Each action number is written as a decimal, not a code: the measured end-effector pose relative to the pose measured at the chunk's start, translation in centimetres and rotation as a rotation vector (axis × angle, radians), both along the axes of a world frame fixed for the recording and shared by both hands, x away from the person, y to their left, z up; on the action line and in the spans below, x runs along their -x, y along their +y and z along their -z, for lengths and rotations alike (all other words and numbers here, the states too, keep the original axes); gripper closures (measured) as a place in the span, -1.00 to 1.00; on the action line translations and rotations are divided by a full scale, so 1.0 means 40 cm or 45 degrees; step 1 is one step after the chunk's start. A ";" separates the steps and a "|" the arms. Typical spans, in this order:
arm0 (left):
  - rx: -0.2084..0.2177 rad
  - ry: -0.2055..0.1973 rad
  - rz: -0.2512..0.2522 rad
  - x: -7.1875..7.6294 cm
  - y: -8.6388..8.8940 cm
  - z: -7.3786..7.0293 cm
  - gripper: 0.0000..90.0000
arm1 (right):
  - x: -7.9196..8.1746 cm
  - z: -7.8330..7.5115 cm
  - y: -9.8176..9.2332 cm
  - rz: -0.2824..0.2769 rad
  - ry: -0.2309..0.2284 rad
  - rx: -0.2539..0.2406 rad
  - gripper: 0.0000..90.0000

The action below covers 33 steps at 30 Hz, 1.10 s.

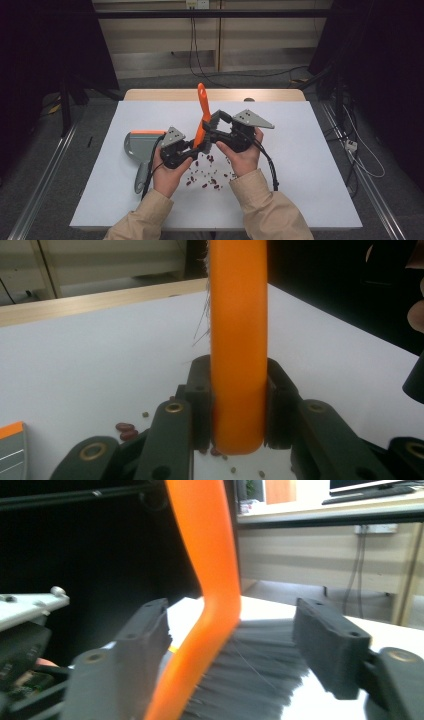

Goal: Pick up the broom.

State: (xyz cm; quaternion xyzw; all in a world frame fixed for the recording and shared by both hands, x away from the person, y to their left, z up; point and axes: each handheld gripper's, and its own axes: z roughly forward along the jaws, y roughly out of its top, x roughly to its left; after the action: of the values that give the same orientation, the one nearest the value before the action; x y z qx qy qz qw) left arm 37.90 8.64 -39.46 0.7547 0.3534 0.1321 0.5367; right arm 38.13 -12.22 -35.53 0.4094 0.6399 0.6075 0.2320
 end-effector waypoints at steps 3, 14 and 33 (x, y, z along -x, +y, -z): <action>-0.007 -0.007 -0.005 -0.001 0.002 -0.001 0.58 | 0.001 0.005 0.003 0.034 0.009 -0.006 -0.48; -0.012 -0.025 -0.008 0.007 -0.005 -0.002 0.58 | -0.008 0.031 0.025 0.051 0.072 -0.007 -0.58; -0.082 -0.168 -0.014 0.030 -0.028 -0.006 0.54 | -0.022 0.055 0.064 0.118 0.249 -0.063 -0.26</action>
State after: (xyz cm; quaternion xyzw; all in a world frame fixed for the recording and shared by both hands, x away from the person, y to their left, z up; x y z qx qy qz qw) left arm 36.68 7.54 -39.20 0.7593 0.3168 0.1959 0.5337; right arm 39.01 -9.66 -37.72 0.5015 0.6247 0.5688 0.1863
